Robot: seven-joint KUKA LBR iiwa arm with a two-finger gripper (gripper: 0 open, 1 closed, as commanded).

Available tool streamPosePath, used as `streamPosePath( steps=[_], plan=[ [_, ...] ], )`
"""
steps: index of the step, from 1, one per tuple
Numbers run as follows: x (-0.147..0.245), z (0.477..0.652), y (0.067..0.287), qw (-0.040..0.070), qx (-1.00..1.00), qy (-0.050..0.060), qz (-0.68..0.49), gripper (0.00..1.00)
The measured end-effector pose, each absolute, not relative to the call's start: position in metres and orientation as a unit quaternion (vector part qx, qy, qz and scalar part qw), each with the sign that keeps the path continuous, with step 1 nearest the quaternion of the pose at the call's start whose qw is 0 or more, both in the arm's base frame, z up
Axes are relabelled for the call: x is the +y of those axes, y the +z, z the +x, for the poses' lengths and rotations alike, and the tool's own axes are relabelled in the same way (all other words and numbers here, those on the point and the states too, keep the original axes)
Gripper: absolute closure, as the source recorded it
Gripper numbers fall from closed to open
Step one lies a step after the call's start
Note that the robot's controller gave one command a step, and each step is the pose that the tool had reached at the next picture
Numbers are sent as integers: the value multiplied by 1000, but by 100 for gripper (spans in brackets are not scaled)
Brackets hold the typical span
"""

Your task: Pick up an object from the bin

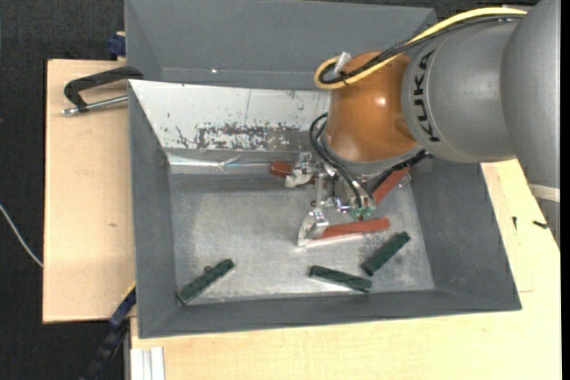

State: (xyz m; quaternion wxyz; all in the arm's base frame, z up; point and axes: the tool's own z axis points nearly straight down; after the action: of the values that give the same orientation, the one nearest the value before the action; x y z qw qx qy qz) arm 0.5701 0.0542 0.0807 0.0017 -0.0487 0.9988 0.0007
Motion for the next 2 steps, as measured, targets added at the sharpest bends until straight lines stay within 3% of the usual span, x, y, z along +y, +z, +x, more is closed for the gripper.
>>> streamPosePath(
  steps=[1, 2],
  plan=[
    [29, 538, 85, 1, 997, 1, -71, 0],
    [15, 549, 78, 2, 995, 1, -99, 0]
  ],
)
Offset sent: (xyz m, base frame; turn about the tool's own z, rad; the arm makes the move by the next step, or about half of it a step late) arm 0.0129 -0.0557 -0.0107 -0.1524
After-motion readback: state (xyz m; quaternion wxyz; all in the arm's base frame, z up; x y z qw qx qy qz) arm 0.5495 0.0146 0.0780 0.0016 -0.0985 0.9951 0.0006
